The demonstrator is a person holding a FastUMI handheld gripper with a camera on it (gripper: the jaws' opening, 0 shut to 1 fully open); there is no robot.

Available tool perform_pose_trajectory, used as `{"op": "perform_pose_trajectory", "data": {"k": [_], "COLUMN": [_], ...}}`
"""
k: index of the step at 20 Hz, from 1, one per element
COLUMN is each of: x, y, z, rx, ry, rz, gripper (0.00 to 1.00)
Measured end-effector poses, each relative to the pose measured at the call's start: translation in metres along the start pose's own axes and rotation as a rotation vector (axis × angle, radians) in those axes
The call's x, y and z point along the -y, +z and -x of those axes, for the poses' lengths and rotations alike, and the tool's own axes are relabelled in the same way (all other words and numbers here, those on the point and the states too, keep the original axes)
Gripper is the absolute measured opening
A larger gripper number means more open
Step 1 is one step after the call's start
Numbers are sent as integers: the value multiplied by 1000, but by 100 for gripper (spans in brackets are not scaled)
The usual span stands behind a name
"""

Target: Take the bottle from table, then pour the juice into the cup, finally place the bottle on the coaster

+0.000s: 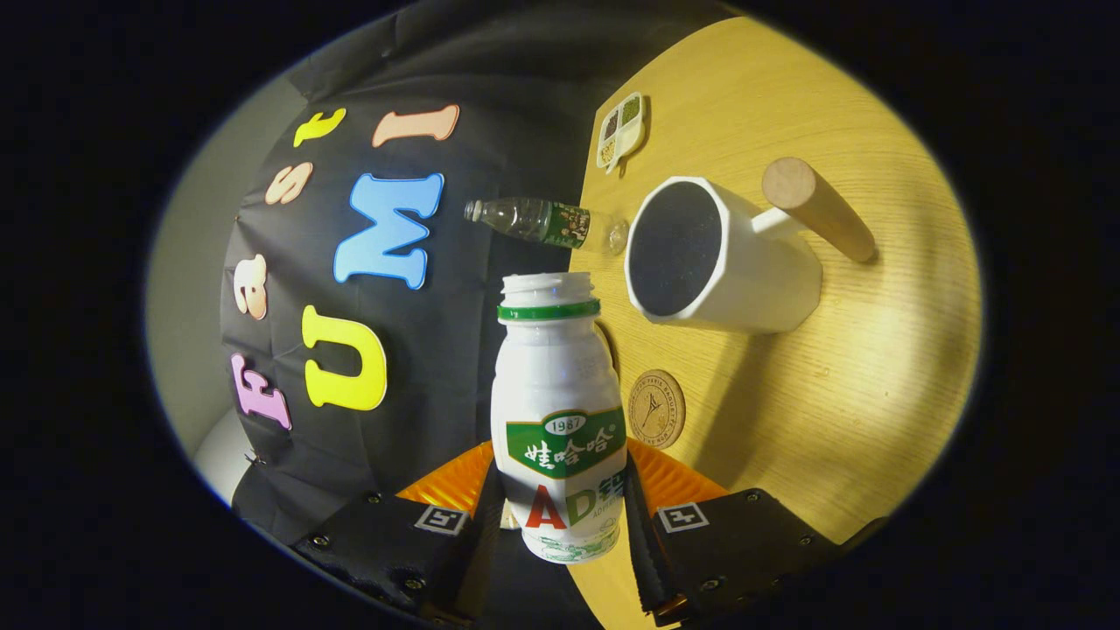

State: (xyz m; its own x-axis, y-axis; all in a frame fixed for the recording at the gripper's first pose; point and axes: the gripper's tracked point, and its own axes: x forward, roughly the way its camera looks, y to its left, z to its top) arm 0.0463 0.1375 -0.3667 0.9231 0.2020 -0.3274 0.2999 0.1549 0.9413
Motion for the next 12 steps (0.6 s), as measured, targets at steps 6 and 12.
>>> {"op": "perform_pose_trajectory", "data": {"k": [6,12], "x": [3,0], "y": [2,4], "z": [-1,3], "rx": [-10,-2], "ry": [-27,-25], "rz": [-45,-107], "gripper": [64,64]}}
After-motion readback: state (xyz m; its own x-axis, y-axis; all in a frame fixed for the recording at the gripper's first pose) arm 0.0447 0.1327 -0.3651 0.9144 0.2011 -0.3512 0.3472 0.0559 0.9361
